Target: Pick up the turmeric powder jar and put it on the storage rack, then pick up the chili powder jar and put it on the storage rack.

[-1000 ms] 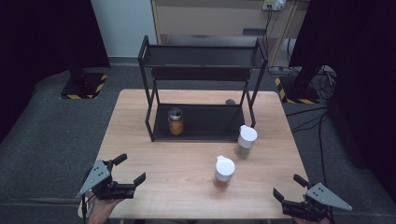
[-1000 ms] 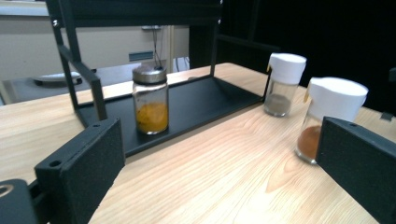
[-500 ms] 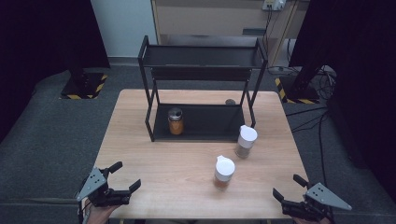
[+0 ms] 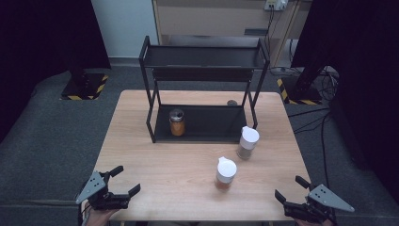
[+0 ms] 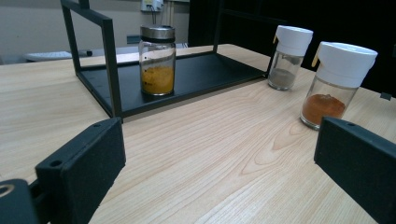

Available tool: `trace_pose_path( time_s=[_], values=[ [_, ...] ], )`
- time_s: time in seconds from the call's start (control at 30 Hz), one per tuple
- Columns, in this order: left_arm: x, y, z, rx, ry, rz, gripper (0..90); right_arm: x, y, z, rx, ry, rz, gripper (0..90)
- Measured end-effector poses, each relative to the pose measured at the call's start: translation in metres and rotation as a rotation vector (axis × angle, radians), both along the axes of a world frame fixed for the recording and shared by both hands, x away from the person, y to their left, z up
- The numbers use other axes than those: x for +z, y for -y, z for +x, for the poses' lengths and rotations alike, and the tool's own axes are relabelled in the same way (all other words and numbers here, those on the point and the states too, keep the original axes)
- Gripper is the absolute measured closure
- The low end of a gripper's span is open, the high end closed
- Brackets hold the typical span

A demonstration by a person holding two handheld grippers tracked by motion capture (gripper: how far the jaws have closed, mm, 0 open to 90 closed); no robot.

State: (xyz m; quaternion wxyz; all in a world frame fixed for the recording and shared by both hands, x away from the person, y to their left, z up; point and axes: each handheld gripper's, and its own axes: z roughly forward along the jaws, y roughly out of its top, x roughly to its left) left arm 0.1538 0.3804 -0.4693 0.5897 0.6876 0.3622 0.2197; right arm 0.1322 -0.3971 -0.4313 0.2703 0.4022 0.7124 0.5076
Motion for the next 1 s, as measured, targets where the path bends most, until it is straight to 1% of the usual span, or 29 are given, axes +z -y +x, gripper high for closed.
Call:
trace_pose_path(
  time_s=[0.17, 0.3, 0.5, 0.77, 1.0],
  values=[
    [0.0005, 0.0005, -0.0011, -0.001, 0.003, 0.012, 1.2, 0.0, 0.0, 0.0006, 0.0, -0.002, 0.001, 6.7],
    [0.0011, 0.0017, -0.0006, -0.007, -0.002, 0.02, 1.2, 0.0, 0.0, 0.0002, 0.001, -0.001, 0.001, 6.8],
    [0.0019, 0.0042, 0.0008, -0.026, 0.002, 0.038, 1.2, 0.0, 0.0002, -0.0001, 0.001, -0.001, 0.001, 6.7],
    [0.0013, 0.0042, 0.0021, -0.033, -0.005, 0.035, 1.1, 0.0003, -0.0003, 0.0004, 0.001, -0.003, 0.0, 6.6],
    [0.0017, 0.0045, 0.0024, -0.034, -0.006, 0.041, 1.1, 0.0013, 0.0003, 0.0032, 0.008, -0.019, 0.013, 6.9]
  ],
)
